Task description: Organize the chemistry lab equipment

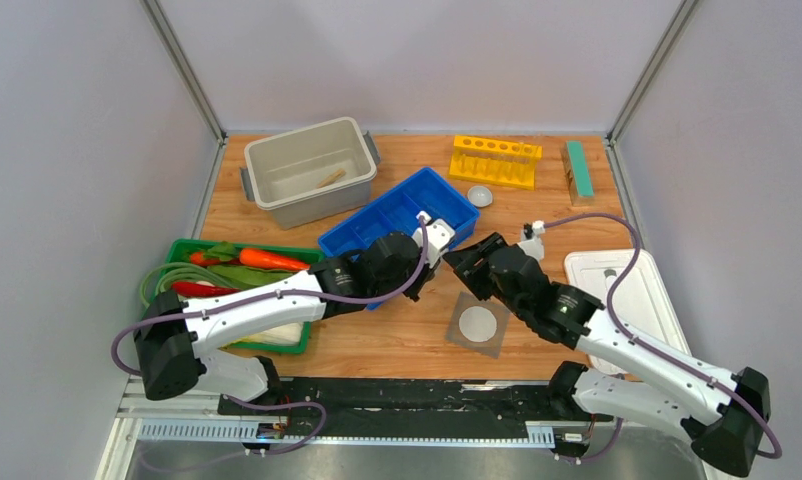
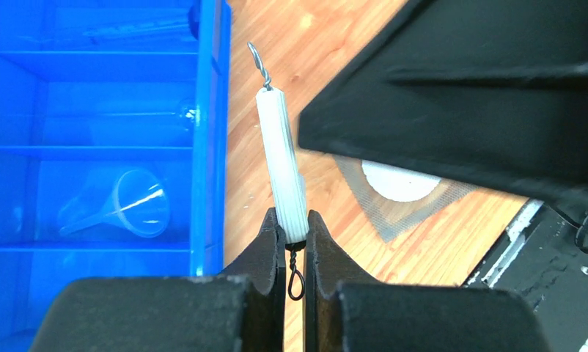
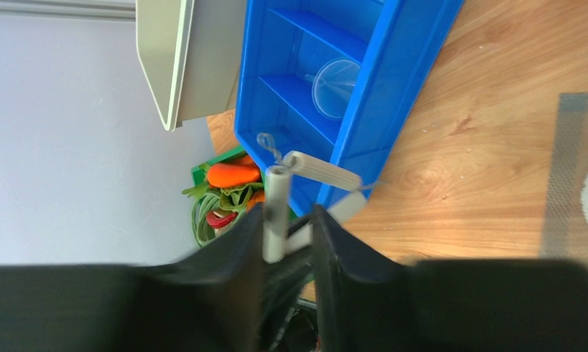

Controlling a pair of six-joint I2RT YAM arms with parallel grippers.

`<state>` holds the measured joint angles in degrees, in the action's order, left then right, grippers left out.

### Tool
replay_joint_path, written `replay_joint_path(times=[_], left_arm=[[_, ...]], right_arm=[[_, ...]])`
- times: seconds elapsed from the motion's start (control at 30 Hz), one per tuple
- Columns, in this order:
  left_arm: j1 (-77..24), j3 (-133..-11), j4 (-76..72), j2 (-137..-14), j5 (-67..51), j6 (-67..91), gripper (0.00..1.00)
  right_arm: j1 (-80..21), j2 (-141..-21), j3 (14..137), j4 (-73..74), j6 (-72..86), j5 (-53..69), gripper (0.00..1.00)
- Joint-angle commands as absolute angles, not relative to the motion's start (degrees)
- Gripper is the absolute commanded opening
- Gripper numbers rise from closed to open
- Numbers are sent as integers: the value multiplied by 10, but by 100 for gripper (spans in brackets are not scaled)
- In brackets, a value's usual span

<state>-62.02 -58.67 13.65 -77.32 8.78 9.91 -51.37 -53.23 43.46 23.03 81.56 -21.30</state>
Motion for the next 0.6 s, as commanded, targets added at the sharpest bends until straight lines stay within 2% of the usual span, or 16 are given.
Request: replay_joint_path(times=[0.0,0.1,0.2,0.37,0.57], left_arm=[[-618,-593,137,-732,136,95,0],[-606,-606,167,-729,140,92,0],[-579,-623,199,-729,124,103,0],[-513,-647,230,-713,107,103,0],[-374,-709,269,-729,52,113,0]], right_arm=[[-516,-459,397,219,739,-270,62],[-516,-409,367,194,643,-282,83],[-517,-362,353,245,602,-318,100],[-517,-302,340,321,574,-359,100],[-516,-235,307,316,540,-345,100]])
